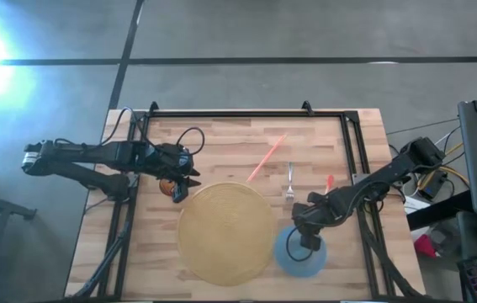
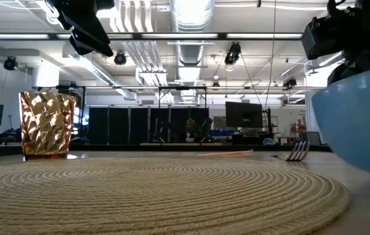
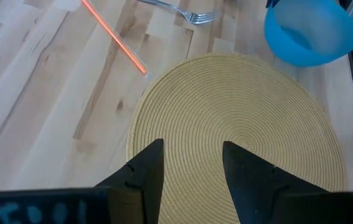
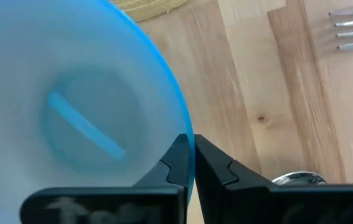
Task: Pick & Place Utensil
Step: Put the blue bowl on the brown mat
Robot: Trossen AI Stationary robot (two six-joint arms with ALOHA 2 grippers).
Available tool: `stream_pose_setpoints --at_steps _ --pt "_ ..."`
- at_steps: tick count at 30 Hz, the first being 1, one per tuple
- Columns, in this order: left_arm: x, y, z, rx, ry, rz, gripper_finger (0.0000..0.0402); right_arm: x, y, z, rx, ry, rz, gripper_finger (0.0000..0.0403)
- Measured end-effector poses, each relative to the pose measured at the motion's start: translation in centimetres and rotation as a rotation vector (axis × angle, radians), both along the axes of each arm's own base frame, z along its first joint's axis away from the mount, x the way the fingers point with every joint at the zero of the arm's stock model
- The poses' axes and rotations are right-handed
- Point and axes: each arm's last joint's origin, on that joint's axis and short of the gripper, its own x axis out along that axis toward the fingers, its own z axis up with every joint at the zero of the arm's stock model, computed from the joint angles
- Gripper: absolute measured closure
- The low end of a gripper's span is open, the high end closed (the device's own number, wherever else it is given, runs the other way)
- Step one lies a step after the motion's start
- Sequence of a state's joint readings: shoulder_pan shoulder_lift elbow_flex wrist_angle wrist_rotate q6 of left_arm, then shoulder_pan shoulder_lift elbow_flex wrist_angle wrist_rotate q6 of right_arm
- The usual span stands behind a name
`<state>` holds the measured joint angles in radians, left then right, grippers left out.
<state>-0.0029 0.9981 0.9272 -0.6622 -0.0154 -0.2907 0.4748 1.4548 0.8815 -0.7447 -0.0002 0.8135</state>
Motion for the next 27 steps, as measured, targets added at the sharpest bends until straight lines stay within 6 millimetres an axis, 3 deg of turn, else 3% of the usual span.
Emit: stream_pose_setpoints --at_steps 6,12,27 --pt "0.0 0.0 0.0 -0.023 -0.001 0.021 0.0248 0.9 0.1 1.5 0.024 -0.052 -0.008 0.0393" --pt "0.0 0.0 0.0 -0.018 0.000 0.016 0.0248 2.9 -0.5 4.5 0.042 -0.162 0.011 0.0394" --pt "-0.7 0.0 0.6 -0.011 0.069 0.016 0.0248 8.4 -4.7 11.3 -0.109 -0.423 -0.041 0.0394"
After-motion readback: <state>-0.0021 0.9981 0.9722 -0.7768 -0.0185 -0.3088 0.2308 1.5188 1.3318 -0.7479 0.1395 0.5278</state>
